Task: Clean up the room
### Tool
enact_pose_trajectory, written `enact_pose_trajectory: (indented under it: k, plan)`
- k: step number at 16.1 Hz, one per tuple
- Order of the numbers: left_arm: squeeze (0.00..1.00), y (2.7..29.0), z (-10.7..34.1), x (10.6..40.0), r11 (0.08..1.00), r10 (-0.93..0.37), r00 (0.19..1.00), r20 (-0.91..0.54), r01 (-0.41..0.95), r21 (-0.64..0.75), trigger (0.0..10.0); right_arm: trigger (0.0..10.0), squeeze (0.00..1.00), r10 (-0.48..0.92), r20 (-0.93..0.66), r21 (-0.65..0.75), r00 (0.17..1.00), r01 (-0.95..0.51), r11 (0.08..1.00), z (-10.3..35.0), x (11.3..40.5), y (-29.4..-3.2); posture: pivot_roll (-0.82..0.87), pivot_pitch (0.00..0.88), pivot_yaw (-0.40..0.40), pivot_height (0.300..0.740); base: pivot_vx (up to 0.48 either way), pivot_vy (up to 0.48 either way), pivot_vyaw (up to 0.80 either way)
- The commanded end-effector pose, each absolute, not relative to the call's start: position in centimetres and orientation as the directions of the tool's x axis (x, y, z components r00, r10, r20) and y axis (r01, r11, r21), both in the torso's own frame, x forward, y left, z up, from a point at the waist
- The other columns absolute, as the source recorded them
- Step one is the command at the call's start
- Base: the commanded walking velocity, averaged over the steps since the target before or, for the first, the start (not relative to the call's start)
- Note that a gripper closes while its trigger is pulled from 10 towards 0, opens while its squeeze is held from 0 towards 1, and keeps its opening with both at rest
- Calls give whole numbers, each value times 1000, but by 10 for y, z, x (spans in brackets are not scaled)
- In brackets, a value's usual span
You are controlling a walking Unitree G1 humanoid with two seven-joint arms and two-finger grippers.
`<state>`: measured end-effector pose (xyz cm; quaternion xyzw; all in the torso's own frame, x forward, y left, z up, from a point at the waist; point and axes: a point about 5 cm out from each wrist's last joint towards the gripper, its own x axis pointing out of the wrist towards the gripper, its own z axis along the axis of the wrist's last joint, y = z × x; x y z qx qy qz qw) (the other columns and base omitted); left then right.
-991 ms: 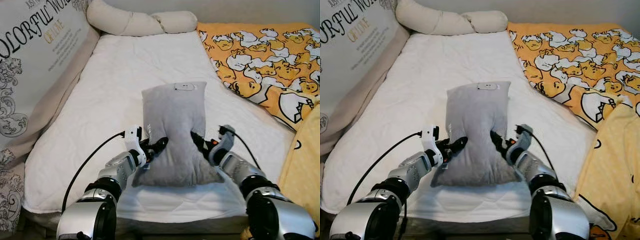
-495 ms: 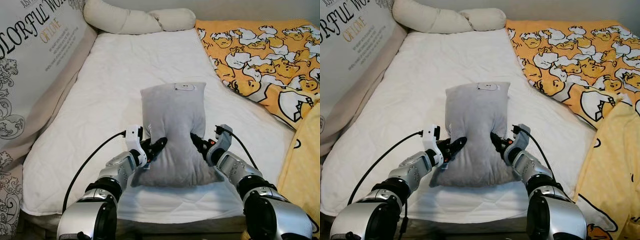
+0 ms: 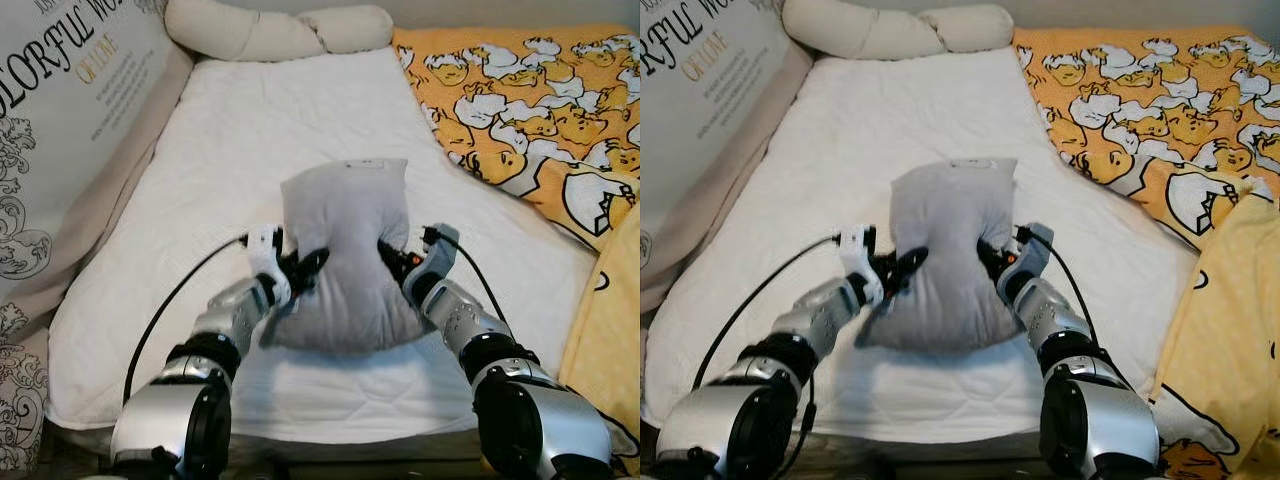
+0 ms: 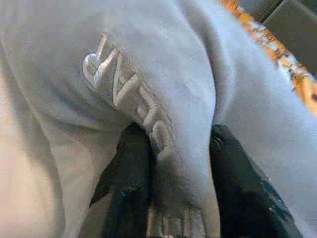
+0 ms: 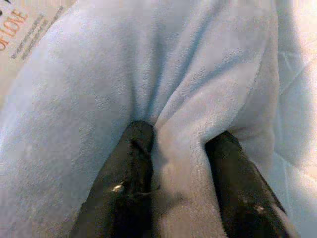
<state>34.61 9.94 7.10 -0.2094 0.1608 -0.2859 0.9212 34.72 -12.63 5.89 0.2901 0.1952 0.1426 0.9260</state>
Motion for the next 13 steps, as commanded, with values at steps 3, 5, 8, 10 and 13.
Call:
enact_pose_trajectory:
  k: [3, 5, 8, 10, 13]
  plan:
    - [0, 86, 120, 363, 676, -641, 766, 49, 593, -437, 0, 0, 0, 431, -130, 550, 893, -296, 781, 91, 362, -103, -19, 0, 83, 740, 0, 0, 0]
    - [0, 91, 131, 363, 686, -626, 773, 106, 610, -397, 0, 0, 0, 404, -95, 537, 910, -295, 790, 99, 365, -106, -21, 0, 82, 740, 0, 0, 0]
    - [0, 94, 139, 357, 724, -621, 773, 130, 628, -285, 0, 0, 0, 376, -46, 513, 925, -301, 804, 106, 365, -109, -15, 0, 80, 740, 0, 0, 0]
    - [0, 97, 139, 356, 798, -580, 813, 55, 580, -162, 0, 0, 0, 336, -3, 511, 942, -288, 810, 114, 364, -111, 5, 0, 73, 740, 0, 0, 0]
    - [0, 95, 140, 349, 824, -548, 834, 64, 551, -131, 0, 0, 0, 310, 3, 505, 951, -269, 820, 112, 351, -119, 35, 0, 30, 740, 0, 0, 0]
